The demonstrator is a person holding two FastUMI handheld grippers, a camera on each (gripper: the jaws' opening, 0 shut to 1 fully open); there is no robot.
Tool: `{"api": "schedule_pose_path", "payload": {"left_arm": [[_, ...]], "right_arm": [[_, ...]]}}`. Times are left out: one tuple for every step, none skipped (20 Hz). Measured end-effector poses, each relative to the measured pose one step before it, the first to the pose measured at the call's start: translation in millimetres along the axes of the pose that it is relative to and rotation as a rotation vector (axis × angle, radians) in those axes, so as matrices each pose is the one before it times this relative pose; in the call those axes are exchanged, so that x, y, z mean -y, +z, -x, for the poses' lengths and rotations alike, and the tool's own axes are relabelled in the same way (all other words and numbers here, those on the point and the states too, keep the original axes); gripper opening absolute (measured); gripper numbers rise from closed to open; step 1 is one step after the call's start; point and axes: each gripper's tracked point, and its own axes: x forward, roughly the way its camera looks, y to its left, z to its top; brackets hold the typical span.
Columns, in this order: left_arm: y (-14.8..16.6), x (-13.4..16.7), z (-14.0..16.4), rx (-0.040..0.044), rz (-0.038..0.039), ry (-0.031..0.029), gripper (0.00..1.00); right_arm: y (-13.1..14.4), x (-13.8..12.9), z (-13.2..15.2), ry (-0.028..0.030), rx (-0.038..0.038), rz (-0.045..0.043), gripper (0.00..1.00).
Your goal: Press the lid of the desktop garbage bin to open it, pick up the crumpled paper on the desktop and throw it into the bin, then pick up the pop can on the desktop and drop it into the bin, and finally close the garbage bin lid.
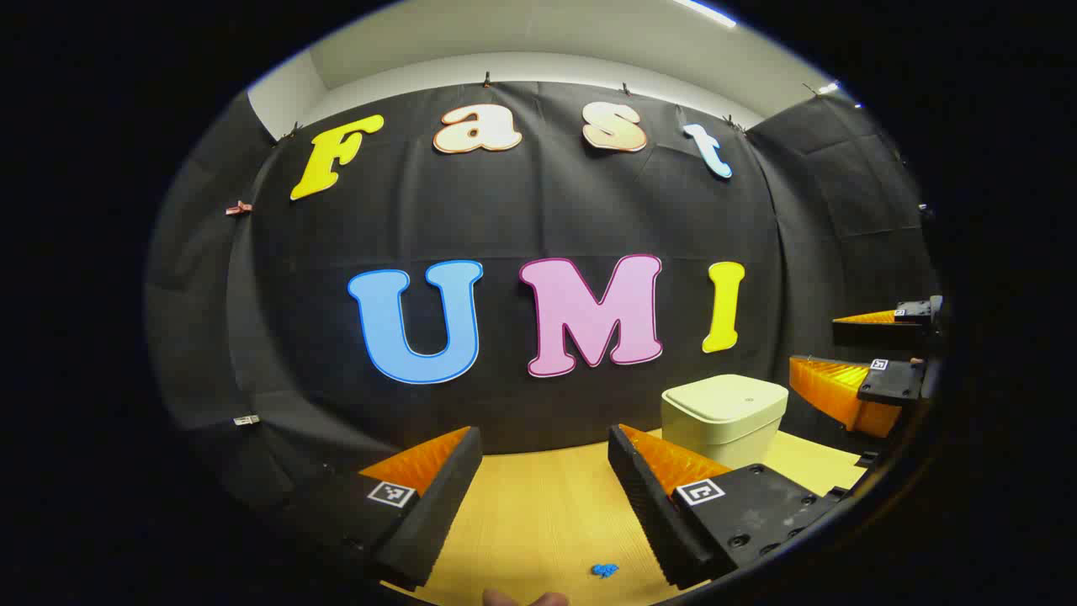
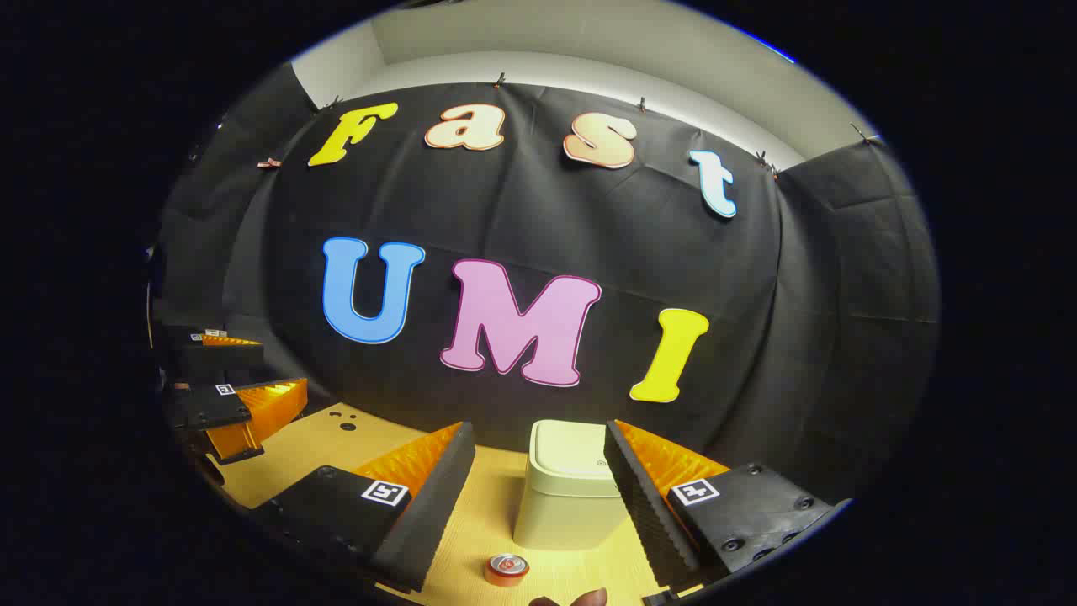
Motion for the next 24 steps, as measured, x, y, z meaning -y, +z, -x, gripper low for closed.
{"api": "schedule_pose_path", "payload": {"left_arm": [[0.01,0.53,-0.99,-0.00343,-0.00029,0.00623,0.97],[1.66,-0.18,-0.41,-0.00312,-0.00026,0.00798,0.97],[1.02,0.85,-0.71,-0.00129,0.00016,0.00645,0.97],[3.14,1.35,-0.99,0.00081,0.00027,0.0042,0.96],[2.5,5.04,-2.55,0.00413,-0.00187,0.0052,0.96],[1.99,3.31,-3.35,0.0018,-0.0019,0.00377,0.96],[-0.35,3.06,-2.1,-0.00091,-0.0034,0.00563,0.96],[2.29,2.23,-0.72,0.00205,0.00087,0.00496,0.97],[2.26,3.06,-0.79,0.00403,0.00367,-0.00055,0.97],[0.49,2.9,0.94,0.00287,0.00453,-0.0004,0.97],[0.11,4.41,0.15,0.00322,0.00644,-0.00448,0.97],[0.93,3.83,-1.22,-0.0007,0.00547,-0.00245,0.97],[-0.63,2.71,-2.23,-0.00299,0.00204,0.00306,0.97],[0.26,1.74,-2.24,-0.00178,0.00117,0.00186,0.97],[0.19,2.29,-0.33,-0.00202,0.00071,0.00182,0.97],[0.57,1.55,-1.64,-0.00189,-0.00009,0.00031,0.97],[-1.19,1.94,-1.26,-0.00133,-0.00228,-0.00007,0.97],[0.88,0.16,-0.7,-0.00085,-0.00252,0.00049,0.97],[-0.8,1.61,-2.09,-0.00117,-0.0023,-0.00027,0.97],[0.8,0.22,-0.91,0.00063,-0.00076,0.00026,0.97],[0.85,1.38,-0.67,0.00317,-0.00047,0.00151,0.97],[1.7,0.06,-0.66,0.0027,0.00056,0.00059,0.97],[-0.31,2.77,-1.25,0.00238,0.00047,-0.0008,0.97],[1.71,1.05,-1.04,0.00181,0.00094,-0.00156,0.97]], "right_arm": [[-0.05,-0.34,-0.59,0.00953,-0.00291,-0.001,0.97],[-0.84,2.29,-2.7,0.00531,-0.00372,0.00375,0.97],[0.4,2.96,-2.02,0.00246,-0.0003,0.00133,0.97],[1.25,3.18,-4.79,0.00466,0.00211,-0.00517,0.97],[0.75,1.98,-3.88,0.00771,0.00366,-0.00984,0.97],[-1.55,0.46,-0.63,0.00548,0.00139,-0.00615,0.97],[-1.77,0.35,-0.96,0.0077,-0.00185,-0.00271,0.97],[-1.63,4.54,-2.12,0.00302,-0.00129,-0.00016,0.97],[0.79,4.47,-2.09,0.00302,0.00298,-0.00118,0.97],[1.16,6.54,-2.35,0.00181,0.00414,-0.0011,0.97],[0.83,2.92,-2.14,0.00359,0.00214,-0.00179,0.97],[-1.37,1.73,-0.71,0.00487,-0.00051,-0.00038,0.97],[-0.78,2.29,-0.65,0.0029,-0.00113,0.00095,0.97],[-0.57,2.48,-0.43,0.00229,0.00004,0.00121,0.97],[0.35,2.8,-0.41,-0.00085,0.00127,0.00244,0.97],[1.29,3.55,-1.06,-0.00067,0.00226,0.00153,0.97],[1.52,1.13,-1.17,0.0046,0.00138,0.00291,0.97],[1.0,1.87,-1.7,0.00105,0.00155,0.00615,0.98],[1.31,1.39,-1.84,0.00218,-0.00075,0.01051,0.97],[-0.62,0.77,-2.66,0.01374,-0.00605,0.00829,0.97],[0.22,-4.07,-2.62,0.0275,-0.01004,0.00009,0.95],[-2.82,-1.01,-4.09,0.02144,-0.01653,-0.00681,0.92],[-2.67,0.67,-2.07,0.01166,-0.01638,-0.01375,0.79],[-0.87,6.06,-3.03,-0.00907,-0.01258,-0.01219,0.72]]}}
